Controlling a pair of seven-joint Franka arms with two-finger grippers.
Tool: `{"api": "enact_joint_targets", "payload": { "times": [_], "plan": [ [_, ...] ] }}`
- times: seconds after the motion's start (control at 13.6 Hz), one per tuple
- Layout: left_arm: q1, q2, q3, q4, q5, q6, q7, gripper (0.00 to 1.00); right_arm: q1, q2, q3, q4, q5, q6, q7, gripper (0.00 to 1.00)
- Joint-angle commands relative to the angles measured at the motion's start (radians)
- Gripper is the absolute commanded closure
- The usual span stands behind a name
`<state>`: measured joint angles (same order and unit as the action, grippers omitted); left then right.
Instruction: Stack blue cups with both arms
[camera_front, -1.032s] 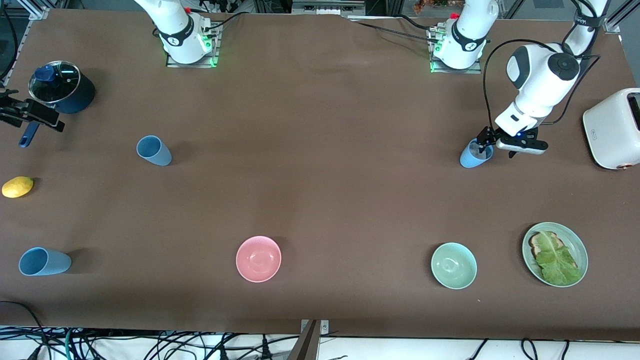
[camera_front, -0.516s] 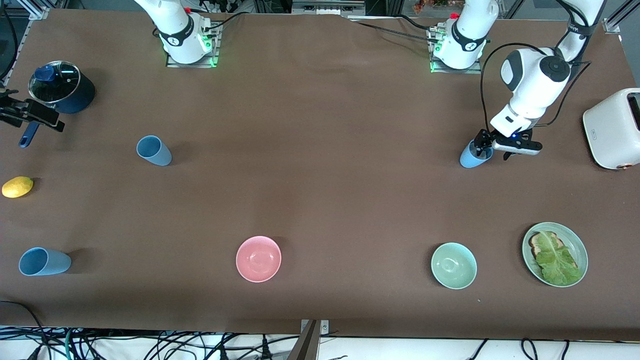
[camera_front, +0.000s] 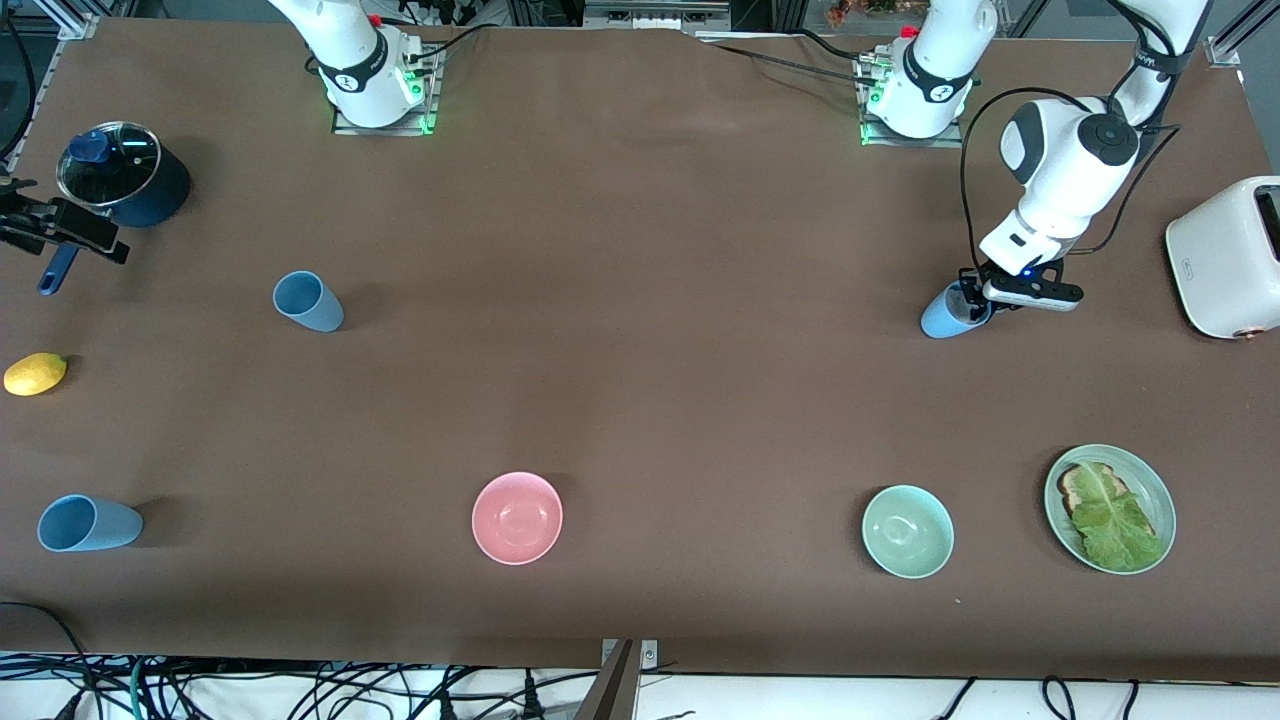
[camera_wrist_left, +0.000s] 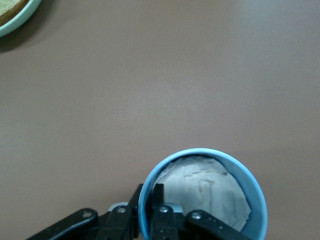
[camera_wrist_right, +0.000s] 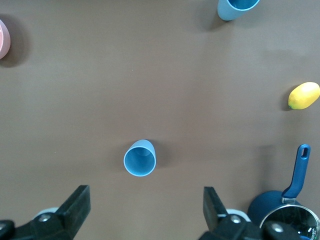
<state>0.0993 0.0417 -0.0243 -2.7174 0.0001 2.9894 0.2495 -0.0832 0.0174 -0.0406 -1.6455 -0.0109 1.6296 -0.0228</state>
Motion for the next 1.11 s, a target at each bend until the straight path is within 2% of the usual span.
{"api": "enact_joint_targets", "payload": {
  "times": [0.0,0.15,0.29,0.52,0.74,0.88,1.03],
  "plan": [
    [-0.006,-0.013,0.009,-0.002,-0.018,0.002,0.037,1.0,0.0,-0.008,-0.004,-0.004,0.006,-0.007,-0.017,0.0],
    [-0.006,-0.028,0.007,0.025,-0.018,-0.041,0.045,1.0,0.0,-0.008,-0.004,-0.004,0.006,-0.007,-0.017,0.0],
    [-0.006,-0.072,0.003,0.117,-0.02,-0.239,0.045,1.0,0.0,-0.008,-0.004,-0.004,0.006,-0.007,-0.017,0.0],
    [-0.006,-0.106,0.001,0.337,-0.022,-0.617,0.047,1.0,0.0,-0.008,-0.004,-0.004,0.006,-0.007,-0.017,0.0],
    [-0.013,-0.092,-0.014,0.61,-0.022,-0.962,0.034,1.0,0.0,-0.008,-0.004,-0.004,0.006,-0.007,-0.017,0.0],
    [-0.024,-0.085,-0.028,0.714,-0.032,-1.068,0.002,1.0,0.0,-0.008,-0.004,-0.004,0.006,-0.007,-0.017,0.0],
    [-0.041,-0.082,-0.054,0.769,-0.057,-1.107,-0.067,1.0,0.0,-0.008,-0.004,-0.004,0.006,-0.008,-0.017,0.0]
  ]
}}
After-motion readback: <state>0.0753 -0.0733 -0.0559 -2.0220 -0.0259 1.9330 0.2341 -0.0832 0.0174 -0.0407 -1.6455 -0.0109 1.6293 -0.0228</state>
